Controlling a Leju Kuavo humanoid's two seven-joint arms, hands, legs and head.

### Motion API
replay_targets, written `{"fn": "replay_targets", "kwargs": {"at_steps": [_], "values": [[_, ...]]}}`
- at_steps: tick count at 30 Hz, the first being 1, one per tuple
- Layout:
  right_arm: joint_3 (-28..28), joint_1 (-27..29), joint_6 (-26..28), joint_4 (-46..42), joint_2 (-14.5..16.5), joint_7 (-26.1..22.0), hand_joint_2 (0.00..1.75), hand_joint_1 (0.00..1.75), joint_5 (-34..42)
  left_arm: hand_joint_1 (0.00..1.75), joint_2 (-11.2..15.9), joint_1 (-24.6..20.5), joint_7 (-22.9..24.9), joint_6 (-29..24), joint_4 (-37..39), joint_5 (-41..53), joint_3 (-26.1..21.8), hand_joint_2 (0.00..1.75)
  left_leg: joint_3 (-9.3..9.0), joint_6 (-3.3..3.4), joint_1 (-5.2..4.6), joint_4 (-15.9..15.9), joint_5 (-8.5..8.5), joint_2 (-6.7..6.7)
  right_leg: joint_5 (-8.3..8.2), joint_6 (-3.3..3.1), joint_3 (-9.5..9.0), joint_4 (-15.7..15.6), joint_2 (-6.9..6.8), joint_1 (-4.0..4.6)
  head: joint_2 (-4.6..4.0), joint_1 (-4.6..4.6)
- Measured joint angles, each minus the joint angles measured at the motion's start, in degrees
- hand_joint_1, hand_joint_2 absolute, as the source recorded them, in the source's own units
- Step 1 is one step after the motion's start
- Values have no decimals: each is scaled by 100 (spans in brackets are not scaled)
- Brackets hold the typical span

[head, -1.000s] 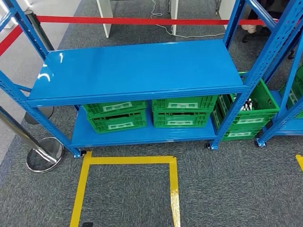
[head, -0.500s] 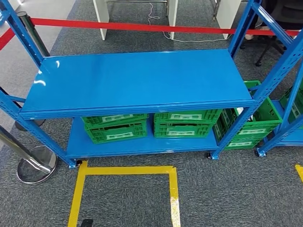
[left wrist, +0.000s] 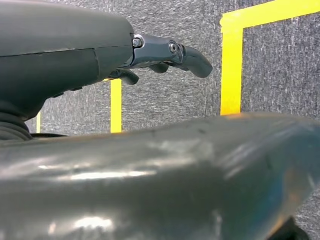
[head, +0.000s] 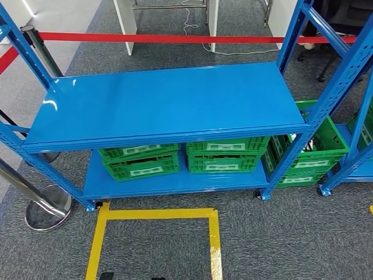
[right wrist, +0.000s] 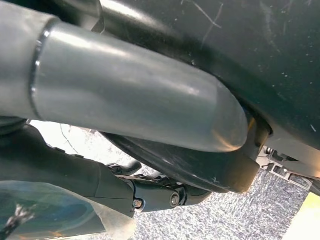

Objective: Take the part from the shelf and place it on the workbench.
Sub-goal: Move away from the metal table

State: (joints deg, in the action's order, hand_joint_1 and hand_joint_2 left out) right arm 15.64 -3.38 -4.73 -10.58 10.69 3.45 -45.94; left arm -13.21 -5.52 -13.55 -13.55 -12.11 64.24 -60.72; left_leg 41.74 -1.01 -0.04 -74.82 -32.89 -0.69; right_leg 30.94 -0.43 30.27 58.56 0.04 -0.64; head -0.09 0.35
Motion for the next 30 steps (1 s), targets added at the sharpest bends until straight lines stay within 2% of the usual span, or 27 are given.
{"fn": "replay_targets", "kwargs": {"at_steps": [1,3,4,6,9,10,12,13,14,15,16,18,19,20,21,24,26,28,29,30], "values": [[9,0,-4,0,0,4,0,0,0,0,1,1,1,0,0,2,0,0,-75,0,10,145,137,1,7,2,-13,0,1,0,-1,-1],[29,0,-9,0,0,10,0,0,0,0,3,-3,2,1,0,5,0,0,-429,19,21,844,492,9,33,21,-48,-3,4,-2,-1,1],[37,0,-14,0,0,13,0,0,0,0,1,-8,2,2,0,7,0,0,-598,36,15,1181,584,12,53,47,-56,0,6,8,-1,-2],[44,-2,-23,-2,0,20,0,0,1,0,-1,-15,2,9,0,13,0,0,-750,82,-6,1485,570,12,75,116,-45,-13,4,20,0,0],[57,-4,-28,-10,-2,28,0,0,8,0,4,-3,2,23,0,15,0,0,-813,188,-2,1585,550,9,133,209,-36,4,5,16,1,9],[63,-6,-28,-13,-4,28,0,0,10,0,5,-5,2,23,0,13,0,0,-847,228,8,1620,551,11,220,229,22,143,7,18,1,19],[75,-16,-30,-18,-6,22,0,0,15,0,3,-13,2,20,0,11,0,0,-892,288,8,1650,538,20,528,250,351,785,10,27,1,39],[78,-27,-31,-20,-7,17,0,0,17,0,3,-13,2,20,0,10,0,0,-900,306,-1,1649,526,25,677,256,576,1182,10,33,1,44],[81,-40,-34,-23,-7,13,0,0,18,0,2,-10,2,20,0,10,0,0,-914,319,-11,1648,513,28,746,260,760,1483,9,37,1,44],[83,-51,-37,-25,-7,10,0,0,19,0,1,-7,2,20,0,9,0,0,-934,327,-20,1647,497,29,697,256,852,1592,7,41,1,44],[85,-57,-40,-27,-7,13,0,0,20,0,1,-4,2,20,0,9,0,0,-961,330,-27,1646,478,22,532,247,831,1473,6,44,1,45],[89,-50,-43,-27,-7,27,0,0,20,0,-2,-1,2,24,0,9,0,0,-1025,316,-37,1645,431,6,63,209,553,761,4,47,0,46],[91,-41,-43,-27,-7,35,0,0,20,0,-2,-2,2,25,0,9,0,0,-1048,295,-51,1633,402,-3,-88,187,395,397,6,49,0,45],[94,-32,-43,-26,-7,41,0,0,22,0,-2,-3,2,24,0,8,0,0,-1059,268,-62,1626,384,-5,-162,160,284,161,11,54,0,41],[101,-22,-45,-26,-7,44,0,0,25,0,-1,-3,2,20,0,7,0,0,-1061,241,-71,1622,371,-5,-167,136,228,53,20,61,0,41],[134,-11,-55,-27,-4,44,0,0,53,0,-3,-7,2,0,0,2,0,0,-1063,171,-75,1600,329,4,-162,71,175,5,33,45,0,36],[160,-13,-58,-28,-1,59,0,0,77,0,-6,-12,2,-3,0,0,0,0,-917,103,-61,1252,123,12,-155,22,130,-28,13,14,1,9],[189,-10,-60,-28,0,81,0,0,90,0,-7,-7,2,-2,0,-3,0,0,-541,47,-25,496,-204,17,-122,-17,98,-31,-5,12,1,-11],[202,-7,-61,-28,0,88,0,0,91,0,-7,-1,2,-3,0,-4,-1,0,-355,30,-6,162,-299,17,-106,-24,82,-31,-8,12,1,-9],[212,-4,-61,-28,0,96,0,0,92,0,-6,5,2,-4,0,-4,-1,0,-242,17,10,-7,-282,17,-88,-24,61,-31,-5,11,1,-9]]}}
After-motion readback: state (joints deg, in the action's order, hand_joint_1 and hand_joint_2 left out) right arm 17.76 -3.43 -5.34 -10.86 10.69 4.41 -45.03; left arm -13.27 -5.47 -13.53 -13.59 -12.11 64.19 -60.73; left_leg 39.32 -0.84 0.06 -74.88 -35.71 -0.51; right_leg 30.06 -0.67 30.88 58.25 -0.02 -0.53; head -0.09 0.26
